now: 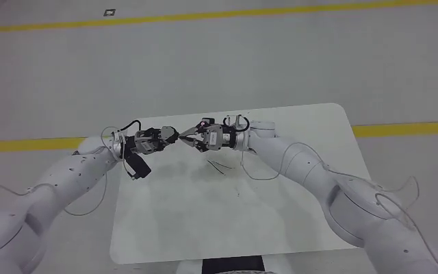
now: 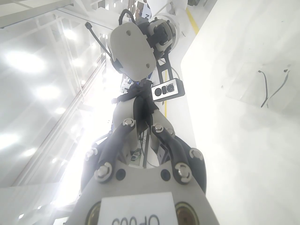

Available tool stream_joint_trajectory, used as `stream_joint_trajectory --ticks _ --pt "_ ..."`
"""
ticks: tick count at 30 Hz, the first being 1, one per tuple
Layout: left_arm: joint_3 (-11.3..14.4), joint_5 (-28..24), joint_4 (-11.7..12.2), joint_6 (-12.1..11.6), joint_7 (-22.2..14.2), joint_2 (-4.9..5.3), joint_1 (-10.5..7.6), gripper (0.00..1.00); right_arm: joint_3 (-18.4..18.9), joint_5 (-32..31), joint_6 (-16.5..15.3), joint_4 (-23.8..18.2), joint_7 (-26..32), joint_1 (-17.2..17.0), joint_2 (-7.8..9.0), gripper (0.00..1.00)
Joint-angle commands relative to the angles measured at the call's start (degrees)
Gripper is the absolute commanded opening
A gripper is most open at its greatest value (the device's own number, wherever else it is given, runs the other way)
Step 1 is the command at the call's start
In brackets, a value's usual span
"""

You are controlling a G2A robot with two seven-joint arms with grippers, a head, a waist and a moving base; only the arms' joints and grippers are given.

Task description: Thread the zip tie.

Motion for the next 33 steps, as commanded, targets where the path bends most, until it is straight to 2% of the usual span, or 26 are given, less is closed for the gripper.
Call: stream_joint_trajectory --ticks 1,15,33 --pt "0.0 0.0 0.0 0.0 0.0 0.0 0.0 0.0 -0.06 0.0 0.0 0.29 0.34 0.06 -0.16 0.0" --pt "0.0 0.0 0.0 0.0 0.0 0.0 0.0 0.0 -0.84 0.0 0.0 1.36 1.62 0.35 -0.68 0.0" --pt "0.0 0.0 0.0 0.0 0.0 0.0 0.0 0.0 -0.88 0.0 0.0 1.33 1.68 -0.09 -0.51 0.0"
